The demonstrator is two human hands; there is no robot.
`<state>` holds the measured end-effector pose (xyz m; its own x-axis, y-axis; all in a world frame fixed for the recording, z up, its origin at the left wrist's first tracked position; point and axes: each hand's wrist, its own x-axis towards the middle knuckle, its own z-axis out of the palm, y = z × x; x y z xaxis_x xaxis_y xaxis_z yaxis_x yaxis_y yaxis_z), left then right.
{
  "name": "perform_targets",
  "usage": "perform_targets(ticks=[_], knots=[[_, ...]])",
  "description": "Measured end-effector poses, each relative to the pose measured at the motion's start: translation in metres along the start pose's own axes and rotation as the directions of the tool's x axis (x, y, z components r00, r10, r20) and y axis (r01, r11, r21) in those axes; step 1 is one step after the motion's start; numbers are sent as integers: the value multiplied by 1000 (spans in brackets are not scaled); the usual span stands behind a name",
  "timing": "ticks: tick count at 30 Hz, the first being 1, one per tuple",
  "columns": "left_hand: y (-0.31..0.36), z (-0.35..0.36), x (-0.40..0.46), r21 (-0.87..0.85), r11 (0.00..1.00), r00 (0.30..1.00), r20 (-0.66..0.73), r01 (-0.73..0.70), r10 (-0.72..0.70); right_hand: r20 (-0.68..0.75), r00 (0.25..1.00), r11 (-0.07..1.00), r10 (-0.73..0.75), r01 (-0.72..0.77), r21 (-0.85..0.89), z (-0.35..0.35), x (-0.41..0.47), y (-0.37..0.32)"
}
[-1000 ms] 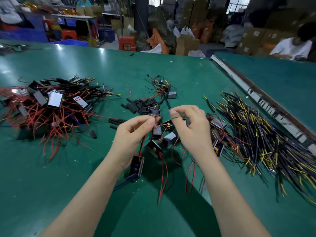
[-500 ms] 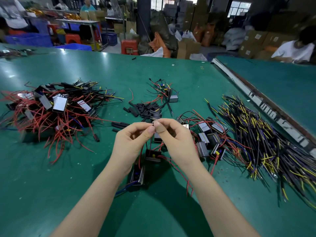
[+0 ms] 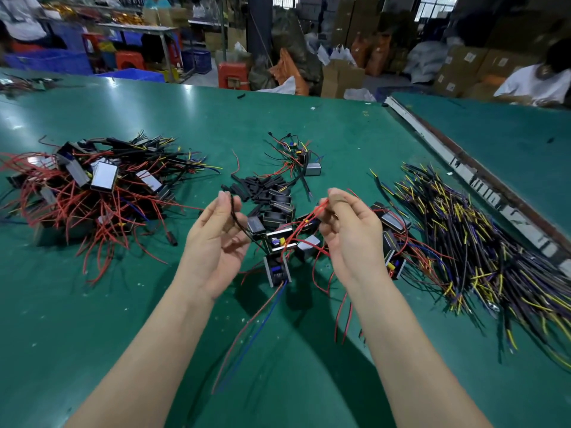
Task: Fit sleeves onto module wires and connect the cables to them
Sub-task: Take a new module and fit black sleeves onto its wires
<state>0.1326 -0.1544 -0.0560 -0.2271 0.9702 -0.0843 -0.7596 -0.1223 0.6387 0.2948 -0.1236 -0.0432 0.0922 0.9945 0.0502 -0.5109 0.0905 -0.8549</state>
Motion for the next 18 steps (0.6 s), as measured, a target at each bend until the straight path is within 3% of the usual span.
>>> perform_targets(ticks=[2, 4, 6, 8, 11, 15, 18], knots=[[-2, 0, 0, 54, 998, 999, 45, 14, -17, 3, 1000, 1000, 4, -4, -14, 0, 0, 1], [-7, 2, -2, 256, 967, 996, 93, -9, -15, 32, 999, 994, -19, 22, -111, 1, -1, 4], [-18, 4, -5, 549, 833, 989, 147, -76, -6, 67, 997, 973, -38, 52, -224, 5, -4, 10], [-29, 4, -8, 690, 705, 969, 246, -165, -13, 89, 995, 953, -43, 67, -296, 9, -8, 18], [-34, 3, -11, 705, 668, 944, 330, -239, -11, 118, 992, 941, -49, 85, -327, 12, -13, 24], [-30, 3, -8, 721, 650, 960, 278, -240, 47, 144, 987, 905, -65, 120, -409, 9, -12, 19], [-27, 3, -8, 713, 656, 964, 251, -246, 88, 160, 986, 922, 49, 17, -388, 6, -10, 16]])
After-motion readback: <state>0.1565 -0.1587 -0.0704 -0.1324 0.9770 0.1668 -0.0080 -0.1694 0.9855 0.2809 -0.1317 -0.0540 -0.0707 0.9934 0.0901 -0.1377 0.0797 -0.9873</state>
